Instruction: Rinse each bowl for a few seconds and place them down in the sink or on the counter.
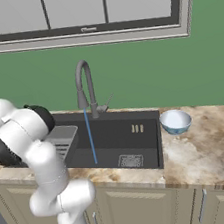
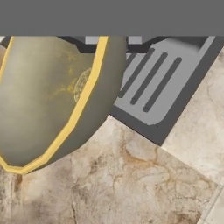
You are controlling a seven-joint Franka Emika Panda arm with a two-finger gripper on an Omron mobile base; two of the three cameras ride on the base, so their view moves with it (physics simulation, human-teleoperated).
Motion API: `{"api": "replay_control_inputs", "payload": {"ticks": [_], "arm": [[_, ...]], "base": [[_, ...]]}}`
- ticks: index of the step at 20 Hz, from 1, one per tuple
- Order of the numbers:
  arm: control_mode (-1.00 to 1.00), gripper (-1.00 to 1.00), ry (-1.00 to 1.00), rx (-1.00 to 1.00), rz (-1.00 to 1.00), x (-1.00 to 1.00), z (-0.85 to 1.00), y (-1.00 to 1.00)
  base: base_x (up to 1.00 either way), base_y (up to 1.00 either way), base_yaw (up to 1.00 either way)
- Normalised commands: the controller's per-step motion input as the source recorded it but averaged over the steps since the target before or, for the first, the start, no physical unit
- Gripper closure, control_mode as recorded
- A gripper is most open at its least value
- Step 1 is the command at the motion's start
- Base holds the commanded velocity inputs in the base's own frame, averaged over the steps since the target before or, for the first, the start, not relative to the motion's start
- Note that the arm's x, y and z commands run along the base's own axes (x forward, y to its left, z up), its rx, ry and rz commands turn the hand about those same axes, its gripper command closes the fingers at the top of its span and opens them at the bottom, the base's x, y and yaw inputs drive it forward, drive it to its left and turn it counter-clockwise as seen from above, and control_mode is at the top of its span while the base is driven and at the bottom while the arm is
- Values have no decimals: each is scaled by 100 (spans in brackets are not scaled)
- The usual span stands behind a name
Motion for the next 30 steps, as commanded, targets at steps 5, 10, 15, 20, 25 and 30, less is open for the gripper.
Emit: {"api": "replay_control_inputs", "payload": {"ticks": [5,10,15,20,25,30], "arm": [[-100,100,0,7,-18,-24,8,-67],[-100,100,-2,2,-17,-6,11,-46],[-100,100,-1,2,-16,0,13,-44],[-100,100,0,2,-16,0,9,-37],[-100,100,0,2,-16,0,2,-40],[-100,100,0,1,-16,0,1,-44]], "base": [[0,0,0],[0,0,0],[0,0,0],[0,0,0],[0,0,0],[0,0,0]]}}
